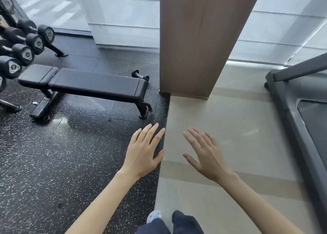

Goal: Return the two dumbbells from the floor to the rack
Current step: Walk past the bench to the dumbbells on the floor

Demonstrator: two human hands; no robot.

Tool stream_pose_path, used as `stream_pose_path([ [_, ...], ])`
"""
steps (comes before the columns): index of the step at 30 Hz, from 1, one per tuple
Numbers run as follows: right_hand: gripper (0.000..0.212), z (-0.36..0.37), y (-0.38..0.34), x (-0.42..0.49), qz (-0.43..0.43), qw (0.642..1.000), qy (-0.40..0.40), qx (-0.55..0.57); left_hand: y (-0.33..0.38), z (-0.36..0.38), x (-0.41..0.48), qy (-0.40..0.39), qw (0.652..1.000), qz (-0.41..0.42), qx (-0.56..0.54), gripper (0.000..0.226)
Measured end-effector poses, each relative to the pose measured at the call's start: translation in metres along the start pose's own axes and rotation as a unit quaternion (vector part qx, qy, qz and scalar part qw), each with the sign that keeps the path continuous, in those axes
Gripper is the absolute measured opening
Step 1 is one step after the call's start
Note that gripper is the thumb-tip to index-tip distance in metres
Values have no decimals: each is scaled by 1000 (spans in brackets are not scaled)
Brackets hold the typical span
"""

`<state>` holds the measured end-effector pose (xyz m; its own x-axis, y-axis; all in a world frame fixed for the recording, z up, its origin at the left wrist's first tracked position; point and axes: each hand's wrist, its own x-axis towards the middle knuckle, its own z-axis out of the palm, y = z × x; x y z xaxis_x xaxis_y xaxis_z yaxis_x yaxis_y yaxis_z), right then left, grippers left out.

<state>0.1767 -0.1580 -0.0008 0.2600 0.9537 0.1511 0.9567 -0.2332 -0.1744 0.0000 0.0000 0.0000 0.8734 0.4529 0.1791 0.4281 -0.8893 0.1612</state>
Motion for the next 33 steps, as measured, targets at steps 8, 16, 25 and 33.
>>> stream_pose_path([
  [8,58,9,2,-6,-1,1000,14,-4,-11,13,-9,-16,1000,3,0,60],
  [16,56,6,57,43,-23,1000,-9,10,-14,26,45,-24,999,-32,1,60],
  [25,56,-9,169,127,-51,997,-49,30,14,52,159,-27,997,-70,-1,61],
  [33,57,-12,238,193,-96,993,-57,34,21,68,234,-18,994,-110,1,59],
])
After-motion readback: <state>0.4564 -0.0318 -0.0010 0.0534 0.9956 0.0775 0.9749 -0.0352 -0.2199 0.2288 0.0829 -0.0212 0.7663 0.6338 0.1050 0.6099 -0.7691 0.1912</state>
